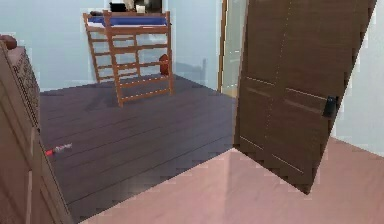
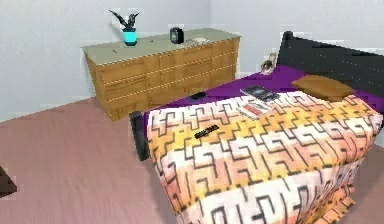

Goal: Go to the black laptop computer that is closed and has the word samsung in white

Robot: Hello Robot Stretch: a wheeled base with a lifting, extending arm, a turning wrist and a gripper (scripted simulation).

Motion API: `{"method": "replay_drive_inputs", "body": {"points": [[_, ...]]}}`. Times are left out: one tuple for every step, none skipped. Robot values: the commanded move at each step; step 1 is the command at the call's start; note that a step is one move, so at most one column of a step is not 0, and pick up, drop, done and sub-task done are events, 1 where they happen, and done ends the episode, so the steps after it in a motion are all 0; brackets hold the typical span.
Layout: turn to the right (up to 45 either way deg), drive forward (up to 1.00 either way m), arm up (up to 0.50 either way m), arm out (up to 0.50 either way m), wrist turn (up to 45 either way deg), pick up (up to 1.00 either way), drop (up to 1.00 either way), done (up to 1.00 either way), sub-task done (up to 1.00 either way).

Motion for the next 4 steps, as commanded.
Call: {"method": "replay_drive_inputs", "body": {"points": [[0.0, 0.45, 0.0, 0.0, 0.0, 0.0, 0.0, 0.0, 0.0], [45.0, 0.0, 0.0, 0.0, 0.0, 0.0, 0.0, 0.0, 0.0], [9.0, 0.0, 0.0, 0.0, 0.0, 0.0, 0.0, 0.0, 0.0], [0.0, 0.2, 0.0, 0.0, 0.0, 0.0, 0.0, 0.0, 0.0]]}}
